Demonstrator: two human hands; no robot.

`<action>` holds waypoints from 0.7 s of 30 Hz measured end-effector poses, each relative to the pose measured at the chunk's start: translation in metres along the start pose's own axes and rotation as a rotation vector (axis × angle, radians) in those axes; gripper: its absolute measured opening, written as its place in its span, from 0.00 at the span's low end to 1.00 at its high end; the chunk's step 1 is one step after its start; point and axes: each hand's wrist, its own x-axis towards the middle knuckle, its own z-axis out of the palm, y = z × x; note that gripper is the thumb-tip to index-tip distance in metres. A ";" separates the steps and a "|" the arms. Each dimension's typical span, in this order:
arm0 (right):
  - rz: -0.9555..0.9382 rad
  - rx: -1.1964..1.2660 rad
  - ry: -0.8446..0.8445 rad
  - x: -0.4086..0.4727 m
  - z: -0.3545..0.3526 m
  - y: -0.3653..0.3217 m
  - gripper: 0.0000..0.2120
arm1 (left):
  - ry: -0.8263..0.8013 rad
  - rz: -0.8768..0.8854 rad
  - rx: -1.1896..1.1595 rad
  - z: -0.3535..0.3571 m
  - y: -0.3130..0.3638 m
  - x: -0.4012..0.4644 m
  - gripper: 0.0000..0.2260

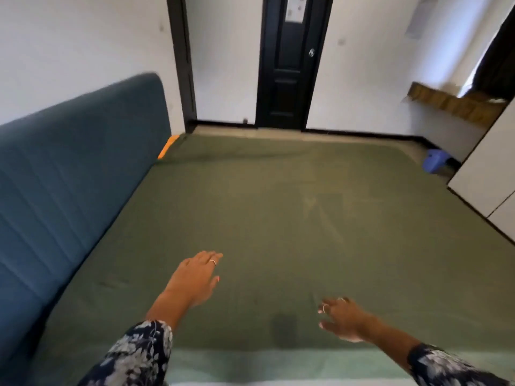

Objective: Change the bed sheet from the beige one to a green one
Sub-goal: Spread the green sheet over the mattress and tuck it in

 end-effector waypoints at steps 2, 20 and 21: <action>0.040 0.075 0.006 0.016 0.016 -0.013 0.27 | -0.087 0.003 -0.016 0.037 -0.007 -0.009 0.26; -0.243 -0.158 0.813 0.205 0.331 0.010 0.29 | 0.408 0.279 -0.050 0.444 0.023 0.048 0.21; -0.249 -0.181 0.879 0.209 0.333 0.012 0.28 | 0.485 0.279 -0.041 0.449 0.021 0.052 0.21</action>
